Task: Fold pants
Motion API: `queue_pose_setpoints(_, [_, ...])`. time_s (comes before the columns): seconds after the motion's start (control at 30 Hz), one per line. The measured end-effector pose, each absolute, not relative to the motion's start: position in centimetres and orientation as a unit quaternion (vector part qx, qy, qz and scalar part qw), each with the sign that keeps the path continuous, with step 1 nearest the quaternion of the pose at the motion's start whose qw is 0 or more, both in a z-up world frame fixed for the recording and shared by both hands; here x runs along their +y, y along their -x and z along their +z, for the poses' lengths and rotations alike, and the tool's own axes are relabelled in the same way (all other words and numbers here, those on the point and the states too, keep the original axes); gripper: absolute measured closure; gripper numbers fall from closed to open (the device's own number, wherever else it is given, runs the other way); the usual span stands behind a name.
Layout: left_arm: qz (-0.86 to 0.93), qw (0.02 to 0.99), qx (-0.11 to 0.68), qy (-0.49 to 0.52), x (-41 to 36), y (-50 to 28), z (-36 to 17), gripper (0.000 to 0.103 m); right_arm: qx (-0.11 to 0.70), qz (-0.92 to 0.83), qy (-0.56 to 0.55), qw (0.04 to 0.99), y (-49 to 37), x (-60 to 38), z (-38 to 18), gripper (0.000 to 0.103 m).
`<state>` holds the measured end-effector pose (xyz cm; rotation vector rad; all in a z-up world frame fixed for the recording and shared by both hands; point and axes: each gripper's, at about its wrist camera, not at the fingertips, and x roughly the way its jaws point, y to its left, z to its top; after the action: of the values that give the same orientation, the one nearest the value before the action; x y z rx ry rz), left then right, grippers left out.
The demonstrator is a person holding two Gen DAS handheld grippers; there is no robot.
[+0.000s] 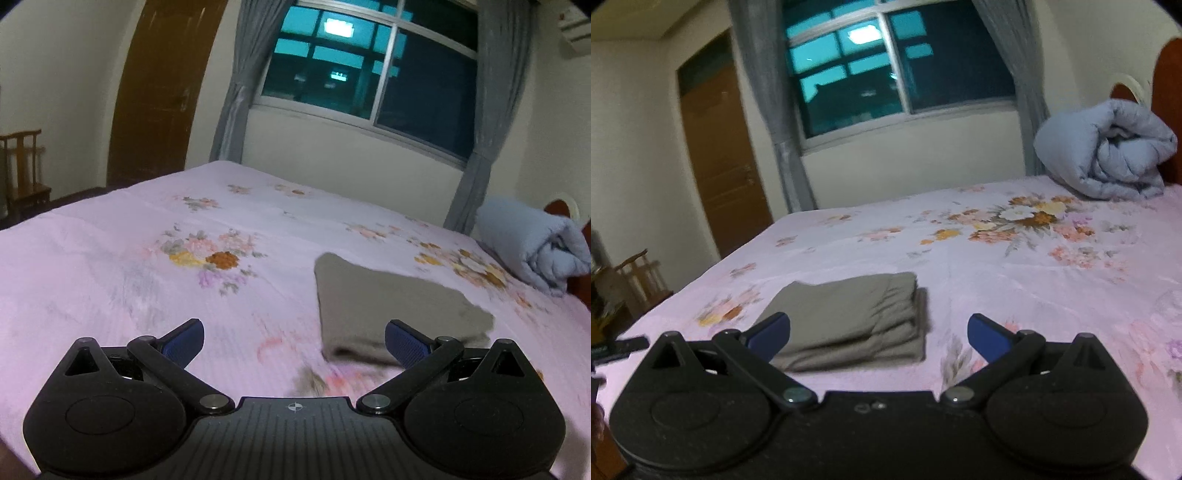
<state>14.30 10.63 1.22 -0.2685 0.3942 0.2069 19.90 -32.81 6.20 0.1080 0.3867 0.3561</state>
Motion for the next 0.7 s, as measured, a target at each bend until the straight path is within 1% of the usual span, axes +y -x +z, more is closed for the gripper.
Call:
queue_pose_setpoints(0.1, [0.098, 0.968, 0.201, 0.111, 8.4, -11.3, 0.7, 0.000, 0.173, 0.181, -0.022, 0.968, -15.8, -32.9, 5.4, 0.006])
queue_pose_setpoints(0.33, [0.083, 0.975, 0.186, 0.095, 3.6, -3.6, 0.3, 0.000, 0.149, 0.174, -0.008, 0.973, -7.0, -33.5, 3.7, 0.006])
queue_pose_setpoints(0.4, [0.071, 0.977, 0.178, 0.096, 2.2, -1.4, -0.3, 0.000, 0.158, 0.170, -0.011, 0.973, -5.5, -33.2, 3.2, 0.006])
queue_pose_setpoints(0.47, [0.067, 0.983, 0.156, 0.070, 0.5, 0.9, 0.0, 0.000, 0.162, 0.166, -0.013, 0.973, -4.3, -32.7, 2.6, 0.006])
queue_pose_setpoints(0.53, [0.082, 0.987, 0.124, 0.053, -0.6, 2.6, 0.7, 0.000, 0.144, 0.155, -0.002, 0.977, -2.8, -31.8, 2.7, 0.006])
queue_pose_setpoints(0.63, [0.074, 0.991, 0.109, 0.038, -1.6, 4.4, 0.6, 0.000, 0.115, 0.174, 0.022, 0.978, -1.6, -30.5, 2.8, 0.006])
queue_pose_setpoints(0.7, [0.052, 0.993, 0.100, 0.031, -1.8, 5.0, 0.6, 0.000, 0.123, 0.177, 0.024, 0.976, -2.1, -29.9, 2.7, 0.006])
